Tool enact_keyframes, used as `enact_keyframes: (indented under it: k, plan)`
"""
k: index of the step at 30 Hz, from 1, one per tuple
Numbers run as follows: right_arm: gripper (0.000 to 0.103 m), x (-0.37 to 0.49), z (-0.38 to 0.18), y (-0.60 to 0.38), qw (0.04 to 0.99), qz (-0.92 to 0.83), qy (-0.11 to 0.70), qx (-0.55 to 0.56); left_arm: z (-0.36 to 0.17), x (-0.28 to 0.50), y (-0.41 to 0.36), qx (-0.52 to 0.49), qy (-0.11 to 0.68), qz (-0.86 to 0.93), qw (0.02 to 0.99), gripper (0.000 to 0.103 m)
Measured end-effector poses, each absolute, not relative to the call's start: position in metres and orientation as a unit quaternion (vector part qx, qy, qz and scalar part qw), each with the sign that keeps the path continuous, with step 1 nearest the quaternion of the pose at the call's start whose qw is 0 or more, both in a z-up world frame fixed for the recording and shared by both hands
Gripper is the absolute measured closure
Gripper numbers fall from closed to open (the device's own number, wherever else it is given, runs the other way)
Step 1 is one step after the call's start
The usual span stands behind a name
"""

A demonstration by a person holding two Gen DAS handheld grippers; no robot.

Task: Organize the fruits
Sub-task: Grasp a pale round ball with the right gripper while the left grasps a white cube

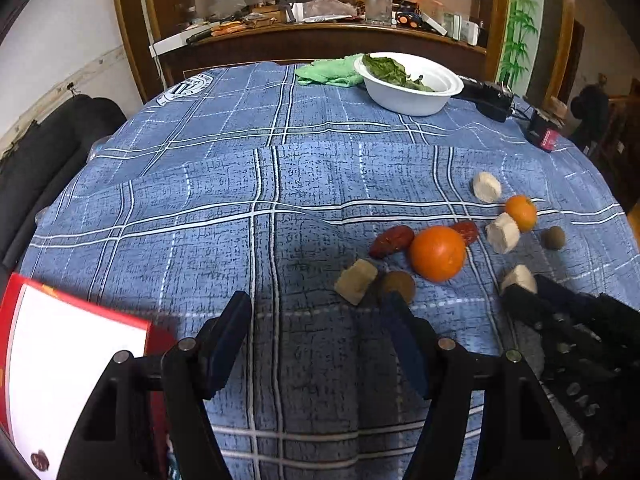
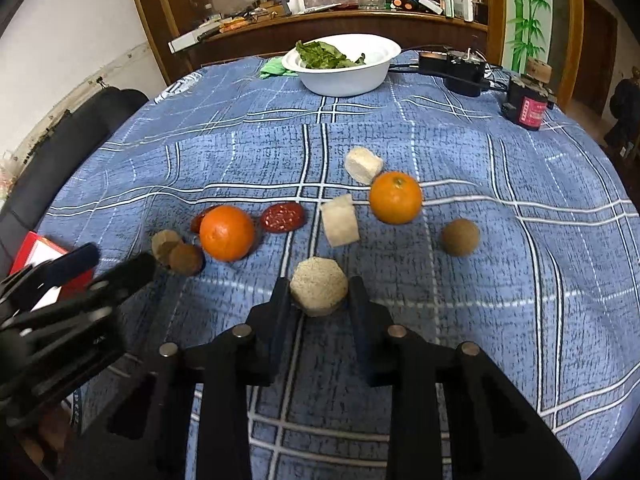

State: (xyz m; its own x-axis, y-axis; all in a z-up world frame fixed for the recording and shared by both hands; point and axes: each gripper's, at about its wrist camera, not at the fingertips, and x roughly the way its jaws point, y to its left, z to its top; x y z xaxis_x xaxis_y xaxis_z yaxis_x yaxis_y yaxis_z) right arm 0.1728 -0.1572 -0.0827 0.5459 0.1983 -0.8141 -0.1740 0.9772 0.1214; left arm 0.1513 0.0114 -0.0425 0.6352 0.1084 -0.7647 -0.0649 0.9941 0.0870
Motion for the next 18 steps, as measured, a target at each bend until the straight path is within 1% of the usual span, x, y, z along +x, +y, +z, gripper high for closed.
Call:
enact_keyframes:
  k: [1,2,3,4,5,6,8,10,11,12,14,18]
  plan:
    - [0.072,0.172,-0.083,-0.159,0.879,0.108,0.464,0.018,-0.041,0.152,0.012,0.025,0.418,0.045,0.907,0.035]
    - [0.072,0.171,-0.082,-0.161,0.879,0.109,0.463,0.025,-0.041,0.153,0.011,0.026,0.416,0.039,0.908,0.038]
    - [0.072,0.172,-0.082,-0.162,0.88,0.11,0.462,0.029,-0.041,0.156,0.011,0.029,0.419,0.037,0.907,0.046]
    - [0.072,0.172,-0.083,-0.163,0.879,0.112,0.462,0.032,-0.043,0.159,0.009,0.031,0.425,0.03,0.904,0.051]
    - [0.072,0.172,-0.084,-0.163,0.879,0.114,0.461,0.033,-0.046,0.161,0.008,0.033,0.435,0.021,0.9,0.059]
    - [0.072,0.173,-0.084,-0.163,0.879,0.115,0.461,0.035,-0.051,0.163,0.006,0.034,0.445,0.014,0.895,0.061]
    - [0.072,0.173,-0.083,-0.165,0.878,0.121,0.461,0.042,-0.052,0.163,0.007,0.037,0.432,0.01,0.901,0.061]
    - [0.072,0.172,-0.083,-0.166,0.879,0.123,0.459,0.045,-0.052,0.163,0.008,0.028,0.433,0.001,0.901,0.07]
    - [0.072,0.173,-0.083,-0.166,0.879,0.123,0.459,0.046,-0.051,0.162,0.005,0.03,0.431,-0.002,0.902,0.079]
    - [0.072,0.173,-0.084,-0.167,0.878,0.125,0.46,0.048,-0.051,0.162,0.001,0.041,0.43,-0.006,0.902,0.084]
    - [0.072,0.173,-0.084,-0.166,0.878,0.125,0.46,0.047,-0.05,0.162,-0.002,0.048,0.431,-0.002,0.901,0.085]
    - [0.072,0.173,-0.084,-0.165,0.878,0.126,0.46,0.045,-0.041,0.152,0.004,0.02,0.432,-0.011,0.902,0.085]
